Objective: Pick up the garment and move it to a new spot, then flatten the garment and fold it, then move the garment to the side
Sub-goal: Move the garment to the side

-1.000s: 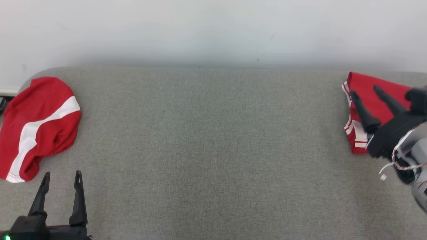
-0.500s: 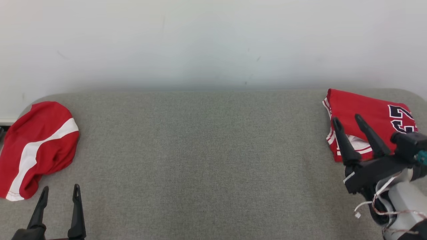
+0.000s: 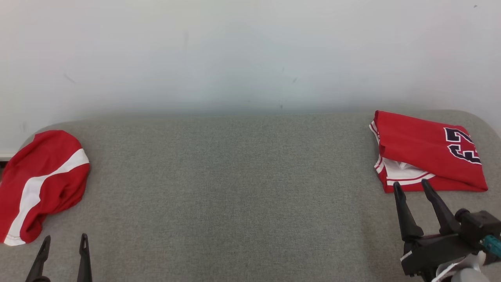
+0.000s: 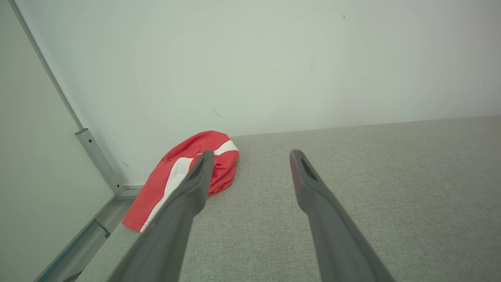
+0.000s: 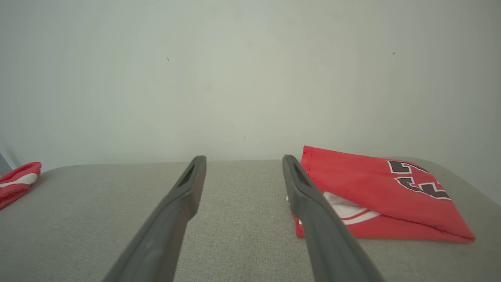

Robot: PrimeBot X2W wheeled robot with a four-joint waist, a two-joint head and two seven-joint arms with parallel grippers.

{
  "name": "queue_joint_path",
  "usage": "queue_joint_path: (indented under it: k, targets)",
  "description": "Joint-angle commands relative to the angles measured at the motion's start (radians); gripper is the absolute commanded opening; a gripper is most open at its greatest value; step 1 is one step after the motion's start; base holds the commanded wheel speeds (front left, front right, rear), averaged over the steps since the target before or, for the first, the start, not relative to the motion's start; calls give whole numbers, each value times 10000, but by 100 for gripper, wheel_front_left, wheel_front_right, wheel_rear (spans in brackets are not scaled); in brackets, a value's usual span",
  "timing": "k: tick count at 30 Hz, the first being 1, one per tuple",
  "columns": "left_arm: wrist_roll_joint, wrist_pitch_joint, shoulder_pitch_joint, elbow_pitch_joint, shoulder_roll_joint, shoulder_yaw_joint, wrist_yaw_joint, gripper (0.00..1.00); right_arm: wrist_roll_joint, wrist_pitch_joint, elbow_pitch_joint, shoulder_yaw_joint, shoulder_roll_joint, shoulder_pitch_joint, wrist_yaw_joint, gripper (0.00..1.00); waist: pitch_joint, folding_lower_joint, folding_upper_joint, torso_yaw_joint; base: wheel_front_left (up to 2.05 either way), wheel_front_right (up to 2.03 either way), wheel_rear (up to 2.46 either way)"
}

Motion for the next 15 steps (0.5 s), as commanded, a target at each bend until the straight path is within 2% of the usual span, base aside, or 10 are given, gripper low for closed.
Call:
queue_joint_path:
  k: [1,6,15]
  targets:
    - [152,43,113,-11,138,17,35,100,-141,-34,3,-128,20,106,-6,100,-12,0,0,-47,0,0,0]
    - [144,413,221,-53,343,-133,-113,100,-640,348,-23,-384,348,458,-6,100,-41,0,0,-255,0,0,0]
    - [-76,669,91,-211,441,-282,-357,100,-698,888,-424,-800,536,613,-6,100,-54,0,0,-353,0,0,0]
